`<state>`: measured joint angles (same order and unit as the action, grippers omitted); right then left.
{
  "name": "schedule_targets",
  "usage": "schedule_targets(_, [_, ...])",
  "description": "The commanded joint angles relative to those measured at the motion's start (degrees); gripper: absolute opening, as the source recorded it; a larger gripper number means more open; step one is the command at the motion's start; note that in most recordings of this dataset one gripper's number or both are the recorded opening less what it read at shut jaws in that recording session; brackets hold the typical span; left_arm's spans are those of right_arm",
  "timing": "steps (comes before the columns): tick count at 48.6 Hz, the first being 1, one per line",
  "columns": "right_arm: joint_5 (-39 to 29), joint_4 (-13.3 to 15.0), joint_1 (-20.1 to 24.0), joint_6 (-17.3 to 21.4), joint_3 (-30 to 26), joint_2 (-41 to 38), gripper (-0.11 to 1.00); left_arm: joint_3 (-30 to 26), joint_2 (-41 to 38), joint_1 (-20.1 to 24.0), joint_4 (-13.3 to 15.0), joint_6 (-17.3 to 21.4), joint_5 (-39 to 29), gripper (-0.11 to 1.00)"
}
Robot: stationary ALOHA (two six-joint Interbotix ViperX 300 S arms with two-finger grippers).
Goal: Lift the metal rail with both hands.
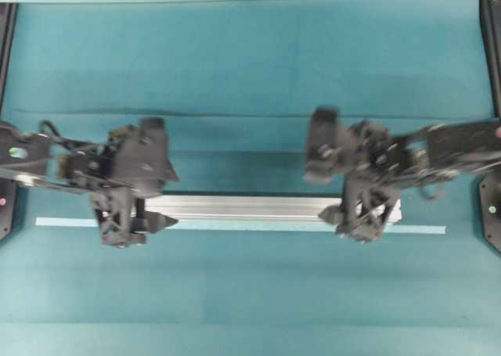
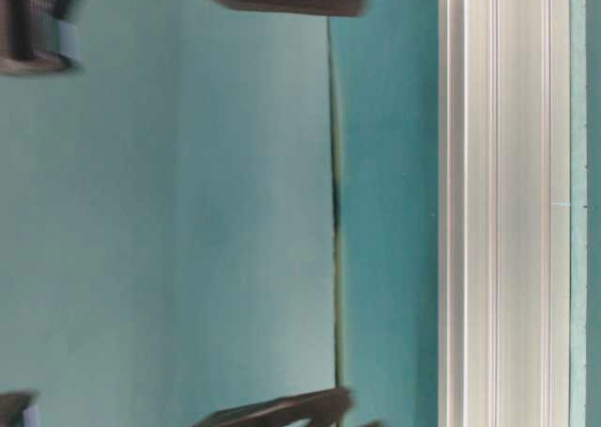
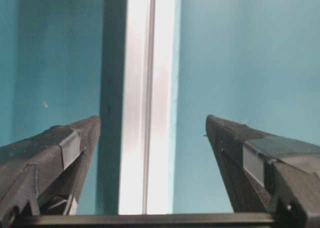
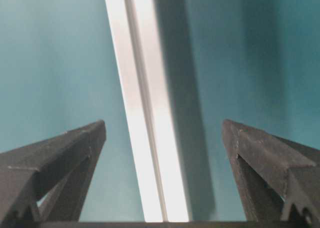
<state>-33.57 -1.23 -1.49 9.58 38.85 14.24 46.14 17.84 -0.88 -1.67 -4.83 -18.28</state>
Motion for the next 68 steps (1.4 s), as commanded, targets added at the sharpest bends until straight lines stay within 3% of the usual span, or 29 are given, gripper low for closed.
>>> schedule_targets(1, [0.53,0.09,-0.7,0.26,0.09,3.78,0.96,-0.09,3.78,0.26,-0.09,0.09,0.26,0.97])
schedule_targets(23, [14.15,0.09,-2.46,0.26,10.28,22.15,0.96,4.57,19.42,0.7,-0.09,-0.18,0.53,0.97])
schedule_targets(37, [14.33,0.09,-2.55,0.35,11.95,29.09,0.96,4.57,23.82,0.97,0.0,-0.35,1.05,0.97])
schedule_targets(54, [14.33,0.09,-2.55,0.44,12.39,34.54,0.96,5.45,30.59,2.29,-0.09,-0.26,7.56,0.97])
schedule_targets(68, [15.56,0.0,-2.9,0.44,12.3,38.23,0.96,5.62,35.77,2.46,0.0,-0.18,7.29,0.97])
